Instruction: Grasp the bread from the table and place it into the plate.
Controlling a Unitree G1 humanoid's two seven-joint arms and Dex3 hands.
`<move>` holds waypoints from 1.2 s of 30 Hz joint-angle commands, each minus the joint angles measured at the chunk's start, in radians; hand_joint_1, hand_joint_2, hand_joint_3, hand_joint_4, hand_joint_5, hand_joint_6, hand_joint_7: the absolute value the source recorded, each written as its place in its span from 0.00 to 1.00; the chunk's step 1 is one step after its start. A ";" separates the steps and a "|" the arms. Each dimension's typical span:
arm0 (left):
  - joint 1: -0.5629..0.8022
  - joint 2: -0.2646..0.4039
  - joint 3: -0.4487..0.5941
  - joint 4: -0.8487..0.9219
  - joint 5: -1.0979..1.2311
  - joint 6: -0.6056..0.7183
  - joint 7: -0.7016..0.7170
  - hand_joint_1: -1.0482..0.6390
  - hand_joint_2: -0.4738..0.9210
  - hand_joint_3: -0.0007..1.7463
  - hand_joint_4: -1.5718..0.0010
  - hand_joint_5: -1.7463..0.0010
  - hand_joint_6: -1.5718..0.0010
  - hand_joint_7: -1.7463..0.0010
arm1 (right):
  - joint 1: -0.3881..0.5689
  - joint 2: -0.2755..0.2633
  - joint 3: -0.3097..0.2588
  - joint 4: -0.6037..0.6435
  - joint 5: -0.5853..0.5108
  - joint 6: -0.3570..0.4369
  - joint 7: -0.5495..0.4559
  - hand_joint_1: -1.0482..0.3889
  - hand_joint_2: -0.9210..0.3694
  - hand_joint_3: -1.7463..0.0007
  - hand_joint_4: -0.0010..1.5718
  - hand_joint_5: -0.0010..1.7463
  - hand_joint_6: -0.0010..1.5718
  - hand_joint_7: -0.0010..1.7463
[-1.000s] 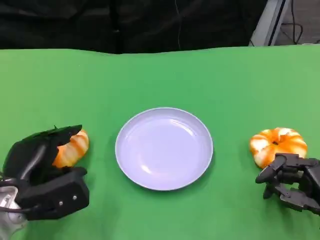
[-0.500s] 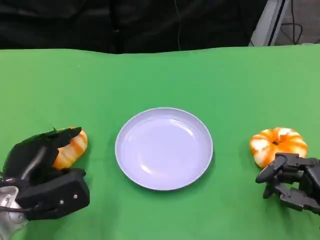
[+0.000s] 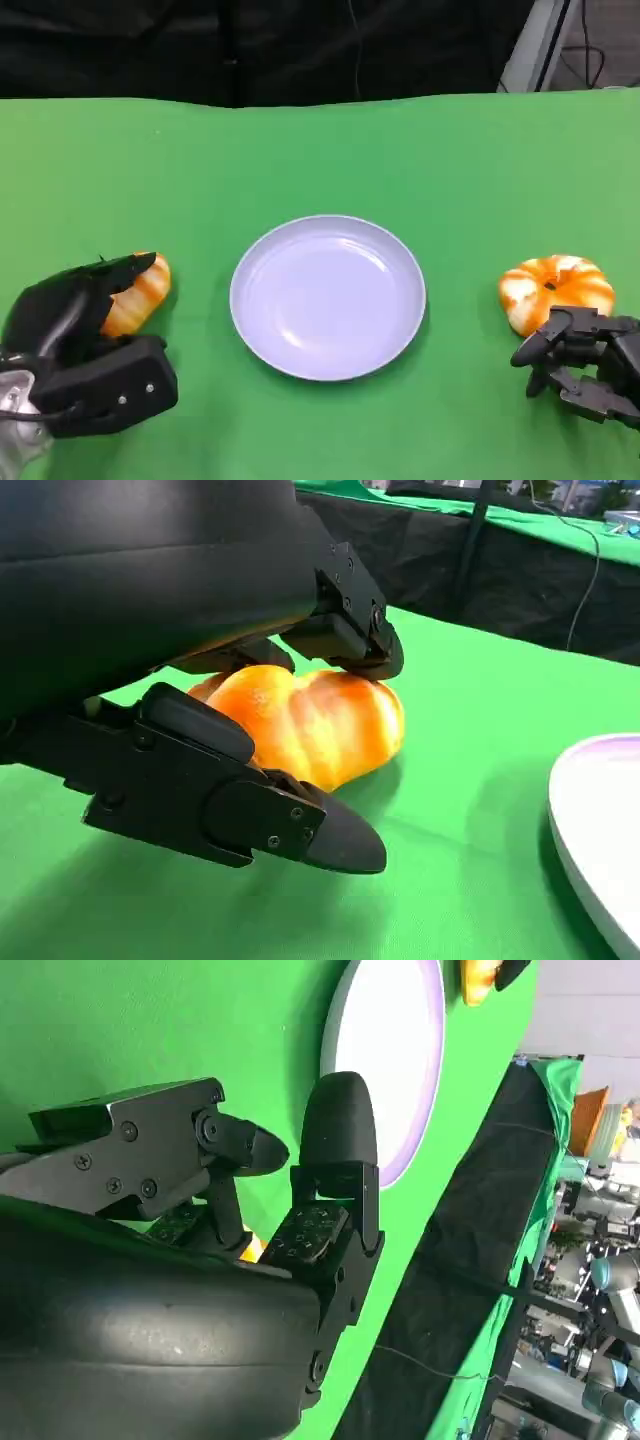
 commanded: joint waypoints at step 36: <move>-0.007 0.062 -0.006 -0.041 0.010 0.035 0.025 0.20 1.00 0.06 0.73 1.00 0.70 1.00 | 0.008 -0.018 -0.010 0.003 0.016 0.010 0.008 0.77 0.10 0.61 0.58 0.78 0.61 0.55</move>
